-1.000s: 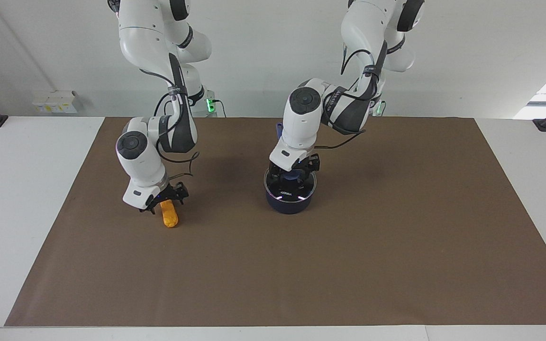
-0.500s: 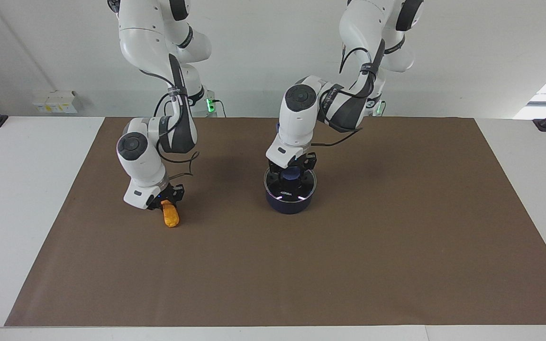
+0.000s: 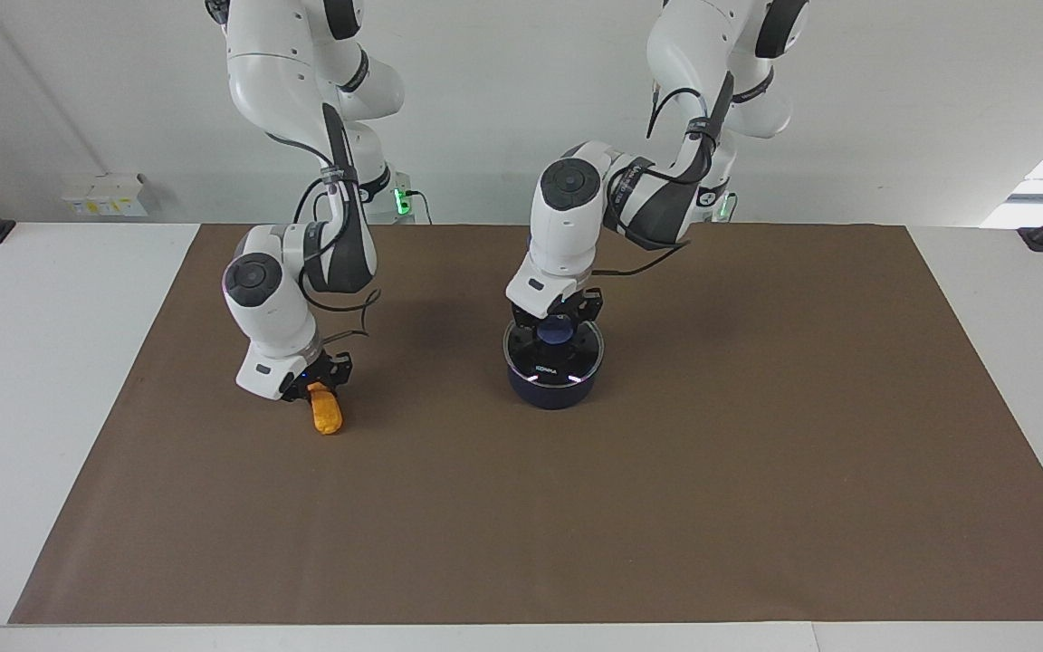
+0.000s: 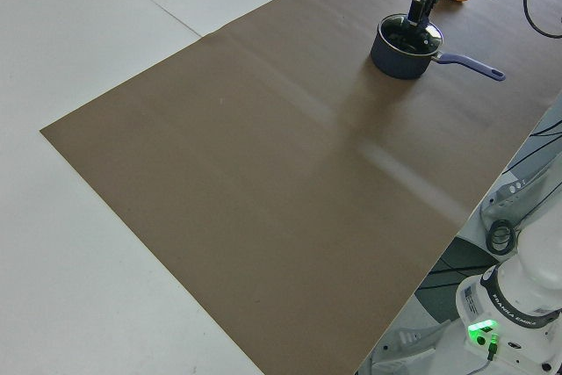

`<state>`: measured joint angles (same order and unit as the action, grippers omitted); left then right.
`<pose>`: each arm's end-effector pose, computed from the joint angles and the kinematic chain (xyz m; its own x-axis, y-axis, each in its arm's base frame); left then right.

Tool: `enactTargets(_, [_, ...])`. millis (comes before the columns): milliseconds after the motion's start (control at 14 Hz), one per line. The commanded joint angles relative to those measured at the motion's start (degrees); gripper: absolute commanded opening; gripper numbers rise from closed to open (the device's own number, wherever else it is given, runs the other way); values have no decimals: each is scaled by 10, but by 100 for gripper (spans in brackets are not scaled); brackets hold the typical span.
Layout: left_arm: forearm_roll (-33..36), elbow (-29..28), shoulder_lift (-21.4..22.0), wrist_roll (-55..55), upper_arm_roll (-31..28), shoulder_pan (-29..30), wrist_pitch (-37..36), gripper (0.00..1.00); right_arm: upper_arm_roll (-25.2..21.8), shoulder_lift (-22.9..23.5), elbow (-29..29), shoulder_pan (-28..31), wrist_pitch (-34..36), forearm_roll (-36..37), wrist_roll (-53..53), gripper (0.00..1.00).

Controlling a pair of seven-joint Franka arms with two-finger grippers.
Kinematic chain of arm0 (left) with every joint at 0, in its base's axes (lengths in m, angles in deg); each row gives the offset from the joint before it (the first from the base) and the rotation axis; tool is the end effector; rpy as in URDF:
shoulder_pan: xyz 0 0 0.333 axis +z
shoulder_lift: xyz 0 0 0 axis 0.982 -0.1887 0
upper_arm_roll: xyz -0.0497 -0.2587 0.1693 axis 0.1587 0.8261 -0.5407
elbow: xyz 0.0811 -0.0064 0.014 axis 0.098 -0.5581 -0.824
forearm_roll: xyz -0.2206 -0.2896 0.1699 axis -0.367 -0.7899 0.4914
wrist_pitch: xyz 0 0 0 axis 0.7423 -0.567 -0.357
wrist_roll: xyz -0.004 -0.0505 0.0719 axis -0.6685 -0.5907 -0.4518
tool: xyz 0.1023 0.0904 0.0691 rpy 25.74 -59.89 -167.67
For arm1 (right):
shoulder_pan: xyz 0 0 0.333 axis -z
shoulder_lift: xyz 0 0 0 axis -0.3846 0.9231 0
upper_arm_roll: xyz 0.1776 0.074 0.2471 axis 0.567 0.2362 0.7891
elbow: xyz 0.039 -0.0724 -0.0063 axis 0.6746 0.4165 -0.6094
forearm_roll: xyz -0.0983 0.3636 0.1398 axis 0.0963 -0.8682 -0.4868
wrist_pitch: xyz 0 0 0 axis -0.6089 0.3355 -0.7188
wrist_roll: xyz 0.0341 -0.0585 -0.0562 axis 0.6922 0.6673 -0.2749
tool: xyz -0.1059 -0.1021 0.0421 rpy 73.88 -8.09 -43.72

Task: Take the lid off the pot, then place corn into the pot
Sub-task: 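Grasp the lid knob with the left gripper while the right gripper grasps the corn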

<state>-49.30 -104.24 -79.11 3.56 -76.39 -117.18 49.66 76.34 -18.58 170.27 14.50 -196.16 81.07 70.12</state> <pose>0.5076 -0.4302 0.3535 0.9962 0.0395 -0.0771 0.0396 -0.9992 0.0005 0.6078 0.0170 0.2433 0.9221 0.3804 -0.0713 0.3828 -0.9235 0.0231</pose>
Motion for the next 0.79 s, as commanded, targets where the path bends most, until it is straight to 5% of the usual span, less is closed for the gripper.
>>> enactTargets(0, [4, 10, 9, 9, -10, -14, -21, 0, 1, -2, -9, 5, 2, -10, 15, 0])
enactTargets(286, [6, 55, 11, 6, -12, -6, -78, 0, -2, -16, -49, 11, 76, -9, 16, 0])
enactTargets(714, [12, 60, 68, -46, -18, 37, -101, 0, -5, -110, -71, 13, 203, -9, -8, 0])
